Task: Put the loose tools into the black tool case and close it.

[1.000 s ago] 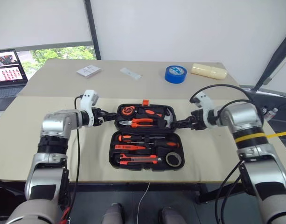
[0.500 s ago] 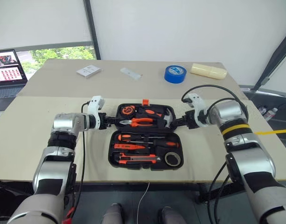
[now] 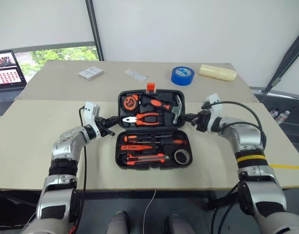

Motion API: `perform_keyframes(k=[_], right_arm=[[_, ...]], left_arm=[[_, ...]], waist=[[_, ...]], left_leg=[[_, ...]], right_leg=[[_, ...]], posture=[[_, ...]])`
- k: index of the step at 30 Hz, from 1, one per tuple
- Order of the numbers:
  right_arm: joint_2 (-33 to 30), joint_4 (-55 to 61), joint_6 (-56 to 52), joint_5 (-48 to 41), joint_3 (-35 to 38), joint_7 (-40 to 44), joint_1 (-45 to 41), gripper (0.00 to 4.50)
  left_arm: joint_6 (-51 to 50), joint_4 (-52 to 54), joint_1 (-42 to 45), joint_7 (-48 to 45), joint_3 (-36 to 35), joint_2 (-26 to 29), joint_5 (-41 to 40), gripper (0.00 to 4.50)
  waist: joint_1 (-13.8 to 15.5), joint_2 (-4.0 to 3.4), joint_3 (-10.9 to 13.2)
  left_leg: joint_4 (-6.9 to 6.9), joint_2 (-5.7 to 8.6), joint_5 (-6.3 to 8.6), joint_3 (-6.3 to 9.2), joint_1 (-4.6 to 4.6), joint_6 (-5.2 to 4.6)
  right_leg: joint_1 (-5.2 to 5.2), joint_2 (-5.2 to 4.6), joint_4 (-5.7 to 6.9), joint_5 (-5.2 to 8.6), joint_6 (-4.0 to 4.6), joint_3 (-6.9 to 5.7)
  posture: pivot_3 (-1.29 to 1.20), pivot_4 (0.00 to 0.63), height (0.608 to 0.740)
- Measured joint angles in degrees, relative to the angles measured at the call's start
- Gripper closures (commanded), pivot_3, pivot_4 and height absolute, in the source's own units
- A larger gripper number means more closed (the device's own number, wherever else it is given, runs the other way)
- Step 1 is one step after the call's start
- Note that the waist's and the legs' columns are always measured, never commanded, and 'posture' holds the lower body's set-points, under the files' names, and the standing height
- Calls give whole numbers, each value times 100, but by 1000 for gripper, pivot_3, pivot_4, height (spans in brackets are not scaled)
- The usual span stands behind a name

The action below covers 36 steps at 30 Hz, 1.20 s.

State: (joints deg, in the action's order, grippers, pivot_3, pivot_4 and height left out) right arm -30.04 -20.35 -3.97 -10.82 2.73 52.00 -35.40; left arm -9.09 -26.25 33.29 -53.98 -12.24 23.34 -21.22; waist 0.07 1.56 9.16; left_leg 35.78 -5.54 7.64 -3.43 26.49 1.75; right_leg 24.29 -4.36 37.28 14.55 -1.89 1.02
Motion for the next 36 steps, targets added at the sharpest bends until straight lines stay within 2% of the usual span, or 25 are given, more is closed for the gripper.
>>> perform_keyframes(k=[3, 6, 8, 9, 11, 14, 16, 17, 18, 20, 22, 24, 26, 27, 30, 33, 36], right_arm=[[-134, 73, 1558, 409, -181, 28, 648, 4439], [-334, -98, 3286, 1074, -302, -411, 1023, 4439], [-472, -269, 4065, 1476, -367, -753, 1139, 4500], [-587, -416, 4541, 1751, -419, -988, 1198, 4119], [-824, -673, 5128, 2125, -456, -1291, 1367, 3397], [-1134, -1174, 5443, 2556, -477, -1599, 1663, 2428], [-1226, -1227, 5603, 2639, -476, -1762, 1789, 1747], [-1301, -1205, 5630, 2584, -473, -1757, 1832, 1645], [-1384, -1113, 5545, 2355, -447, -1676, 1943, 1645], [-1564, -664, 4915, 1446, -370, -1148, 2376, 2013], [-1760, -86, 3991, 465, -308, -481, 2888, 2685], [-2089, 815, 2687, -578, -195, 150, 3471, 3405], [-2397, 1602, 1700, -1204, -122, 470, 3791, 4025], [-2475, 1929, 1374, -1377, -95, 558, 3856, 4382], [-2611, 2767, 548, -1658, -103, 735, 4011, 4500], [-2647, 3317, -21, -1512, -551, 882, 3956, 4500], [-2182, 3346, -346, -1116, -1086, 776, 3347, 4500]], left_arm=[[997, 201, -498, -174, 86, 11, 214, 4500], [2049, 575, -1037, -411, 229, 235, 444, 4500], [2477, 653, -1277, -501, 278, 285, 521, 3745], [2689, 644, -1408, -551, 304, 365, 562, 3492], [3027, 450, -1746, -569, 299, 601, 688, 2647], [3401, 244, -2101, -632, 279, 871, 796, 1587], [3262, 222, -2095, -655, 203, 937, 651, 878], [3127, 221, -2087, -687, 195, 1010, 559, 619], [3001, 217, -2062, -685, 163, 1043, 509, 619], [2699, 169, -1941, -647, 111, 1051, 366, 544], [2315, 152, -1729, -609, 96, 1028, 230, 544], [1813, 188, -1318, -581, 129, 959, 72, 1079], [1498, 196, -885, -524, 249, 855, 82, 1646], [1412, 185, -704, -511, 328, 816, 93, 2090], [1320, -145, -112, -494, 646, 710, 329, 3330], [1538, -1118, 621, -536, 948, 615, 723, 4423], [1834, -2161, 1358, -778, 1290, 603, 1193, 4423]], waist=[[1, 0, 0], [-22, -2, 0], [-21, -2, 0], [-20, -3, -1], [-2, -3, -2], [32, -2, -1], [28, -2, -1], [12, -2, -1], [7, -2, -1], [21, -2, -1], [42, -1, 0], [67, -1, 0], [60, 0, 0], [55, 2, -1], [27, 4, -1], [29, 6, -1], [13, 24, 9]], left_leg=[[1, 1, 0, -3, 0, 0], [-1, 0, 0, -7, -21, 1], [1, 0, 0, -7, -32, 2], [3, 0, 0, -7, -37, 2], [7, 1, -1, -8, -43, 3], [14, 1, -4, -12, -42, 6], [15, 1, -10, -14, -42, 4], [15, 1, -11, -13, -44, 2], [12, 0, -15, -13, -44, -2], [13, 0, -16, -9, -55, -4], [12, 0, -16, -9, -90, -5], [14, 1, -15, -9, -97, -4], [15, 1, -15, -8, -98, -4], [15, 1, -15, -6, -101, -4], [14, 1, -15, -1, -111, -4], [14, 1, -15, 1, -107, -4], [17, 2, -16, 2, -90, -5]], right_leg=[[-5, -2, -12, -1, -1, 1], [-19, -1, -12, -3, 1, 6], [-27, -2, -12, -2, 1, 6], [-34, -2, -12, -2, 0, 6], [-42, -5, -15, -1, -1, 6], [-45, -10, -21, -3, 1, 10], [-42, -9, -20, -4, -2, 14], [-41, -7, -19, -10, -15, 16], [-43, -7, -19, -11, -19, 16], [-63, -6, -19, -18, -19, 15], [-107, -8, -28, -16, -17, 15], [-114, -9, -30, -11, -13, 15], [-115, -8, -30, 8, -6, 16], [-115, -5, -30, 15, -2, 16], [-116, 1, -28, 16, -1, 16], [-113, 2, -30, 17, -6, 17], [-97, 5, -30, 11, -17, 18]], posture=[[0, 150, 740], [0, 150, 740], [0, 150, 740], [0, 150, 740], [0, 150, 740], [0, 150, 740], [0, 150, 740], [0, 150, 740], [0, 150, 740], [0, 150, 740], [0, 150, 740], [0, 150, 740], [0, 150, 740], [0, 150, 740], [0, 150, 740], [0, 150, 740], [0, 150, 740]])
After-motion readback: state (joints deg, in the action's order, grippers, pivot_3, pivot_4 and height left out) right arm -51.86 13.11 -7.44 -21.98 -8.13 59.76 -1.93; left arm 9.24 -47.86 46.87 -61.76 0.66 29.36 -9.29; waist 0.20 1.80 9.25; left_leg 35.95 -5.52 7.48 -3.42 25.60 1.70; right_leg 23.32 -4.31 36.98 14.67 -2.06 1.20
